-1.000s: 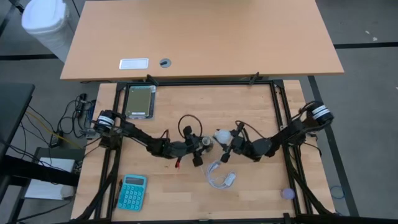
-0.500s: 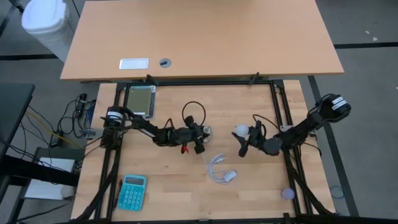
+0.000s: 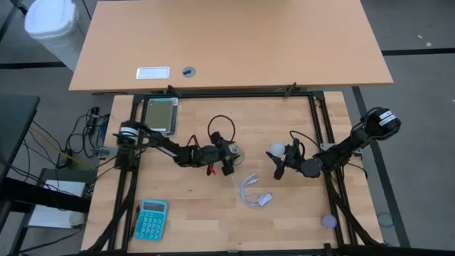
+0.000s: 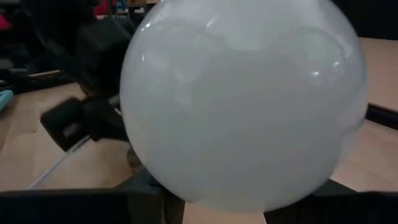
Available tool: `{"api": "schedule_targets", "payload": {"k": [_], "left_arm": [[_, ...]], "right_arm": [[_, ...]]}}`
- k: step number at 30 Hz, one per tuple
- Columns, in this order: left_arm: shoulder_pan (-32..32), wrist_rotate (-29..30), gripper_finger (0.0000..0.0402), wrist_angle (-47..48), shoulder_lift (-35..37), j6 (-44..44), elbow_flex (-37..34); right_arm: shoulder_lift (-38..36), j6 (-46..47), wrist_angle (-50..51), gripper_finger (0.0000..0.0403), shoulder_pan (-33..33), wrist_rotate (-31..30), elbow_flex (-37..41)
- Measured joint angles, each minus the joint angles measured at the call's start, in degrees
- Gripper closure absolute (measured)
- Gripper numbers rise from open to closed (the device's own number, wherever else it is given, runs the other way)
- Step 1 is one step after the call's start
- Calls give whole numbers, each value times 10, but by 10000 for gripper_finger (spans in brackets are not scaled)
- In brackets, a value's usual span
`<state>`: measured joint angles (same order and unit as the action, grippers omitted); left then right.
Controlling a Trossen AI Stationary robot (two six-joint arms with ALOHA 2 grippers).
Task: Screw lightbulb
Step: Remove the lightbulb from the desk lamp
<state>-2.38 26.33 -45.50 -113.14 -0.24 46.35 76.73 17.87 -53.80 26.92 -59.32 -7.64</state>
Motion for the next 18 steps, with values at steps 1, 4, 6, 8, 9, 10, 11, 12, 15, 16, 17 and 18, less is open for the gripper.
{"api": "schedule_targets", "payload": {"k": [1,4,6,8,9,10,11,12,15,16,17,18], "left_arm": [[-2,-5,95,9,13,-2,0],[-10,-6,92,87,63,-2,1],[-16,-7,93,168,104,-2,1],[-23,-7,94,255,155,-14,0],[-27,-6,94,284,180,-22,0],[-32,-6,94,306,200,-31,-1],[-36,-5,94,310,215,-32,-5],[-41,-4,94,306,226,-31,-9],[-49,10,94,274,232,-11,-23],[-49,13,94,266,228,-8,-29],[-48,15,94,264,221,-13,-35],[-48,15,94,264,212,-23,-42]], "right_arm": [[0,0,0,248,0,2,0],[0,0,2,248,0,9,0],[0,7,15,248,0,10,0],[0,40,43,248,0,19,0],[0,64,58,248,-1,29,0],[0,84,73,248,-3,37,0],[0,100,86,248,-7,47,0],[0,113,96,247,-11,58,0],[0,121,98,247,-23,83,0],[0,121,97,247,-26,88,-1],[0,121,97,247,-27,93,-4],[0,121,97,247,-28,98,-8]]}}
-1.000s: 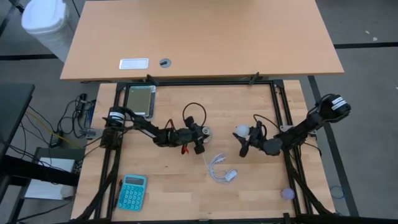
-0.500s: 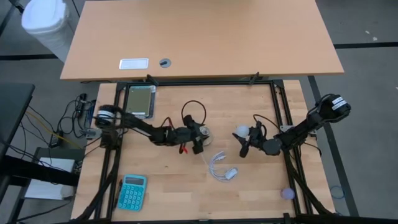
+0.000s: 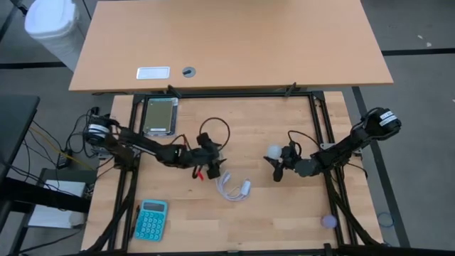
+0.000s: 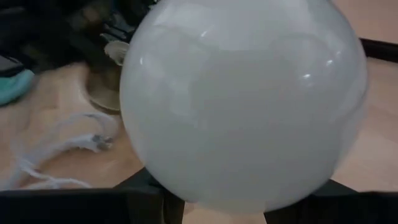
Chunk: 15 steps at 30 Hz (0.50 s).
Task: Screw lightbulb
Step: Remove the lightbulb from the desk lamp
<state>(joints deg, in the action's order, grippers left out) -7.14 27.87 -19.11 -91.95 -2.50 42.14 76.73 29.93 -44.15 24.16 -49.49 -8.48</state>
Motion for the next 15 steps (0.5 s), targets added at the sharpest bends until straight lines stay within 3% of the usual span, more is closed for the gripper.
{"api": "schedule_targets", "payload": {"k": [7,15], "left_arm": [[-13,-22,94,-20,-54,-86,-32],[-23,-85,94,3,-39,-36,-29]], "right_arm": [[0,-27,2,246,0,6,-14],[0,-33,2,245,-4,14,-16]]}}
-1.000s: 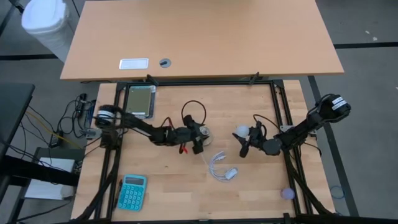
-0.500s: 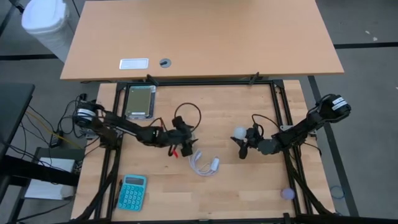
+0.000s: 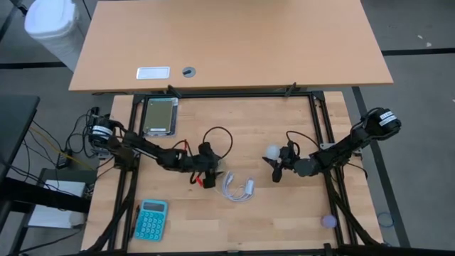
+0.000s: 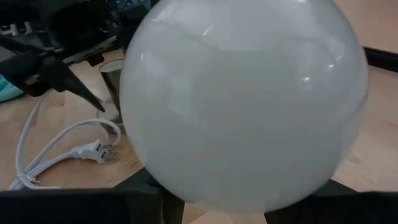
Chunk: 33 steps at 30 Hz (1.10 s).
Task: Screw lightbulb
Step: Remove the lightbulb from the desk lamp
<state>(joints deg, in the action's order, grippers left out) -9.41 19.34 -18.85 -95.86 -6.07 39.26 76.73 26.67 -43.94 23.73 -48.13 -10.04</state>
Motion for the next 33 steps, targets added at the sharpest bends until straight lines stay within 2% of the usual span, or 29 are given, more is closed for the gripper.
{"api": "schedule_targets", "payload": {"k": [3,6,10,15,18,25,30,33], "left_arm": [[8,-24,94,-3,15,3,11],[19,6,94,-10,33,-5,21],[28,17,94,74,23,-13,30],[9,7,94,75,17,79,35],[-1,28,94,52,17,143,36],[-11,61,94,61,-32,218,100],[-12,93,94,75,-63,226,131],[-12,96,94,66,-69,223,133]], "right_arm": [[0,1,2,245,0,1,0],[0,1,1,245,0,2,0],[0,-2,1,245,0,4,0],[0,-13,-3,245,-2,4,0],[0,-13,-4,245,-3,4,0],[0,-12,-4,245,-3,4,0],[0,38,4,245,-9,36,0],[0,93,27,245,-21,80,0]]}}
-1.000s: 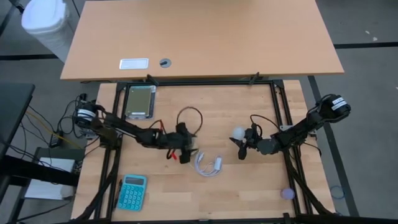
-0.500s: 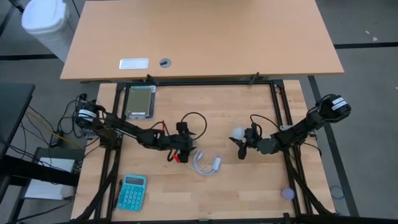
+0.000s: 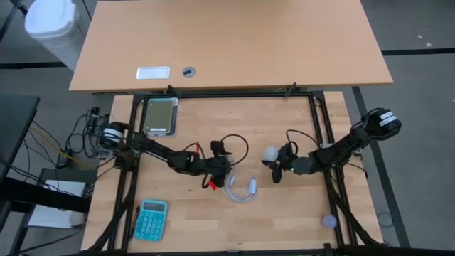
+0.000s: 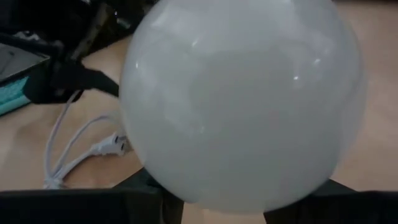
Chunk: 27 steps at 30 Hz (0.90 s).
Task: Screw lightbulb
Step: Remove the lightbulb from the desk lamp
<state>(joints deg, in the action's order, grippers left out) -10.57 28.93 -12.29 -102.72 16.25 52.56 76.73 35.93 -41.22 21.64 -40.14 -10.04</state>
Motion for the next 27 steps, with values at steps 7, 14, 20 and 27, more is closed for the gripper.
{"api": "schedule_targets", "payload": {"k": [7,14,20,27], "left_arm": [[0,0,94,-12,0,-4,0],[-1,0,94,-8,0,-21,0],[-1,0,94,9,0,-21,0],[-1,0,94,10,0,-24,0]], "right_arm": [[0,91,71,245,-45,91,0],[0,143,127,245,-109,158,0],[-2,168,163,245,-166,242,-3],[-3,132,173,242,-216,313,-2]]}}
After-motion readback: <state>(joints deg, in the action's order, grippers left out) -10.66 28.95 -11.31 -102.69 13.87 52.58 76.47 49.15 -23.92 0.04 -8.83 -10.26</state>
